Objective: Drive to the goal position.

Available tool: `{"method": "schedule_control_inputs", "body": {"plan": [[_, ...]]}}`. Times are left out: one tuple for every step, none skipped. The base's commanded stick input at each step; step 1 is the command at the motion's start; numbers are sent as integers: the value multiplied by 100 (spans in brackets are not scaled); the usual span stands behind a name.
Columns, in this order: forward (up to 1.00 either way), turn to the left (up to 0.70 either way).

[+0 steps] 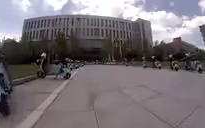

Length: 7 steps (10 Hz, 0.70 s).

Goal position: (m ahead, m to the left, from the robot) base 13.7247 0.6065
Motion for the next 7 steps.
{"method": "schedule_control_inputs", "body": {"plan": [[70,8],[70,5],[70,0],[70,0],[70,0],[70,0],[70,0]]}}
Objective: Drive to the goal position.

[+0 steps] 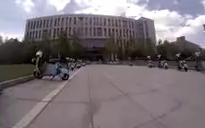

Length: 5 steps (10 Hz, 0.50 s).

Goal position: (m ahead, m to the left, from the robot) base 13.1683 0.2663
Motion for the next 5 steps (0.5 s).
{"method": "schedule_control_inputs", "body": {"plan": [[70,0],[70,0],[70,0],[70,0],[70,0]]}}
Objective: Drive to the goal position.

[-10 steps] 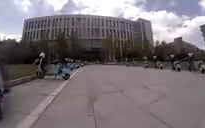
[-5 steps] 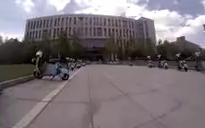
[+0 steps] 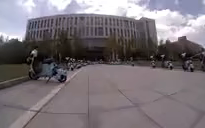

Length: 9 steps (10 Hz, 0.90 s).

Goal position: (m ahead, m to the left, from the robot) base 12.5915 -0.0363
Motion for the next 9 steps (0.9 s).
{"method": "schedule_control_inputs", "body": {"plan": [[70,0],[70,0],[70,0],[70,0],[70,0],[70,0],[70,0],[70,0],[70,0]]}}
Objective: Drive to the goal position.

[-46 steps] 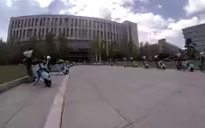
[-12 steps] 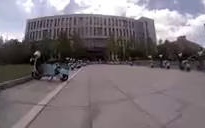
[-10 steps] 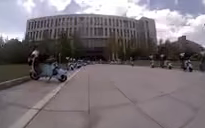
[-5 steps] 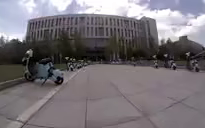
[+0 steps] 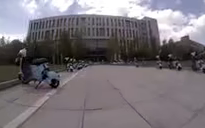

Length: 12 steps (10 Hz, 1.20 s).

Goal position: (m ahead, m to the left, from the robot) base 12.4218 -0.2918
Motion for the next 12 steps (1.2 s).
{"method": "schedule_control_inputs", "body": {"plan": [[70,0],[70,0],[70,0],[70,0],[70,0],[70,0],[70,0],[70,0],[70,0],[70,0],[70,0],[70,0]]}}
